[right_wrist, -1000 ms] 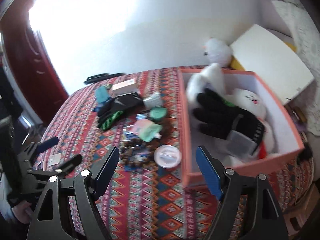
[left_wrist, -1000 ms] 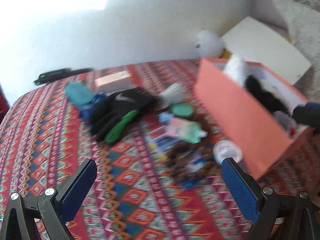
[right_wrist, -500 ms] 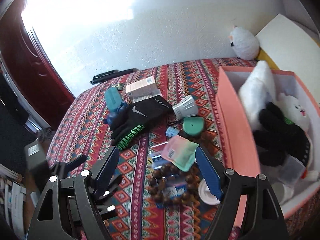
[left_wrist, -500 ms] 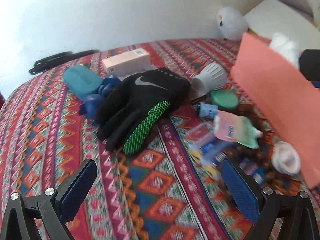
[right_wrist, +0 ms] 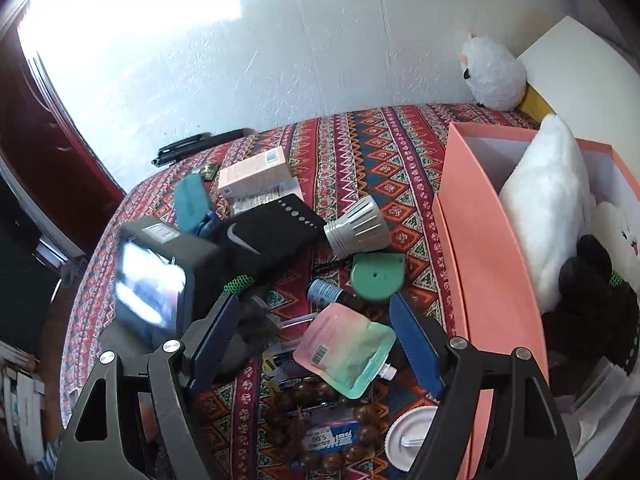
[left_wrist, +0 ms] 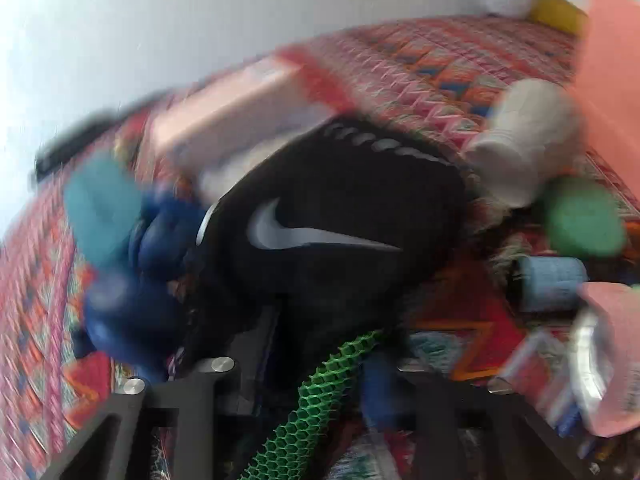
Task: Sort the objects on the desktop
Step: 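Grasp the black Nike glove with the left gripper while the right grasps the blue figurine, then carry glove and blue figurine into the orange box while both grippers open, then move both grippers back from the orange box to the pile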
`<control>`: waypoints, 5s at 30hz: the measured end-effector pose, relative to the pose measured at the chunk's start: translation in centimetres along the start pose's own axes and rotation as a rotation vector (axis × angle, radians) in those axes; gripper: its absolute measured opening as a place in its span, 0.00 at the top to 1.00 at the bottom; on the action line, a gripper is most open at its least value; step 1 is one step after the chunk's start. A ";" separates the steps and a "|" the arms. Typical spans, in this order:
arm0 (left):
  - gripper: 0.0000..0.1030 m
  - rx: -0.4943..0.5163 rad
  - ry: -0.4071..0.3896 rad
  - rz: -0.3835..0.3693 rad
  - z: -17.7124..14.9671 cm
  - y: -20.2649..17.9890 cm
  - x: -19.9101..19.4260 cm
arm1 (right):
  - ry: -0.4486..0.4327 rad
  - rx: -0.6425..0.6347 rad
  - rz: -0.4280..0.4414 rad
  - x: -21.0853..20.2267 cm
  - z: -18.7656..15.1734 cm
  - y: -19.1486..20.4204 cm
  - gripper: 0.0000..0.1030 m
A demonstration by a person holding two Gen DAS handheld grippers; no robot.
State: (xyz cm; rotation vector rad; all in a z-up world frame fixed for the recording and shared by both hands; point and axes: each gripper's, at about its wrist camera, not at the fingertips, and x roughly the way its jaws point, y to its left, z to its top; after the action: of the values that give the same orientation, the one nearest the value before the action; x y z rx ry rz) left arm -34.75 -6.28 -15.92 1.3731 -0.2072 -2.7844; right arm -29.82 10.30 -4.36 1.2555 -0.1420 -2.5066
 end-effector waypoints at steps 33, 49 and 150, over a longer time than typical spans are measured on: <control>0.82 -0.459 0.055 -0.178 -17.7 12.5 -13.3 | 0.314 0.195 0.190 24.0 5.1 14.1 0.45; 0.82 -0.467 -0.023 -0.196 -19.4 11.4 -20.3 | 0.295 0.337 0.534 4.2 -6.2 8.6 0.45; 0.07 -0.360 -0.076 -0.385 -15.6 -0.2 -26.6 | -0.066 -0.160 -0.112 -19.2 -16.8 3.5 0.18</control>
State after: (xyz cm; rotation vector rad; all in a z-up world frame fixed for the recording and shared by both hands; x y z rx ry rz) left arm -6.19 -5.41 -4.38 1.3320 0.5903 -2.9619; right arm -4.97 14.51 0.83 1.1464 0.1147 -2.5968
